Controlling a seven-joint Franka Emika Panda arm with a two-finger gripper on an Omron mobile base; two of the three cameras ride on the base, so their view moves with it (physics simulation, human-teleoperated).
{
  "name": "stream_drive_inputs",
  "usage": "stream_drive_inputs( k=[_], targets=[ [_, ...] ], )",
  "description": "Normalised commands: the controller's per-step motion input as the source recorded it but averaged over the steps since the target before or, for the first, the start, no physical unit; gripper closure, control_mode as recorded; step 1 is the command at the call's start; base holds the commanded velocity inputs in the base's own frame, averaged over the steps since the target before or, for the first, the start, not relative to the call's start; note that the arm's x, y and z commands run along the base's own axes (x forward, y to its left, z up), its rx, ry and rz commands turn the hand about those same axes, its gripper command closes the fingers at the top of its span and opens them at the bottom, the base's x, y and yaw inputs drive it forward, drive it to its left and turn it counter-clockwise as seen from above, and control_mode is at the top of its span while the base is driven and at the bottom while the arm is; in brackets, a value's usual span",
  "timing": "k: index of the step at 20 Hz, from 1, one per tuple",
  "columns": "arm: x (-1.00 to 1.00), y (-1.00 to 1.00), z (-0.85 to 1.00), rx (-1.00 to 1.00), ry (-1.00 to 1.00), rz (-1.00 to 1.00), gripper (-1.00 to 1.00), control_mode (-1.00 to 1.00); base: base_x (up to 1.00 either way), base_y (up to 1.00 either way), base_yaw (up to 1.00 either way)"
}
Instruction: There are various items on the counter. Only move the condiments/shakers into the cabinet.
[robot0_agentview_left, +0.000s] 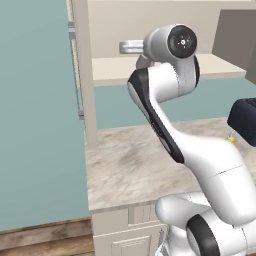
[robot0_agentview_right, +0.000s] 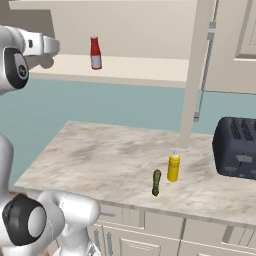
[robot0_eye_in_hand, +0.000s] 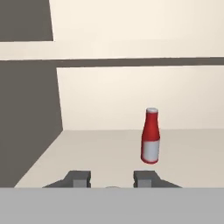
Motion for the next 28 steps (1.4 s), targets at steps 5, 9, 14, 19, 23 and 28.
stream_drive_inputs(
  k=[5, 9, 14, 19, 23, 28],
  targets=[
    [0.35, 0.00, -0.13, -0.08, 0.04, 0.00, 1.00, -1.00, 0.00, 0.00, 0.00],
    [0.27, 0.00, -0.12, -0.07, 0.01, 0.00, 1.00, -1.00, 0.00, 0.00, 0.00],
    [0.27, 0.00, -0.04, -0.01, 0.00, 0.00, 1.00, -1.00, 0.00, 0.00, 0.00],
    [0.30, -0.04, -0.08, 0.00, 0.00, 0.00, 1.00, -1.00, 0.00, 0.00, 0.00],
    [0.25, -0.06, -0.14, 0.00, 0.00, 0.00, 1.00, -1.00, 0.00, 0.00, 0.00],
    [0.19, -0.03, -0.13, 0.00, 0.00, 0.00, 1.00, -1.00, 0.00, 0.00, 0.00]
  ],
)
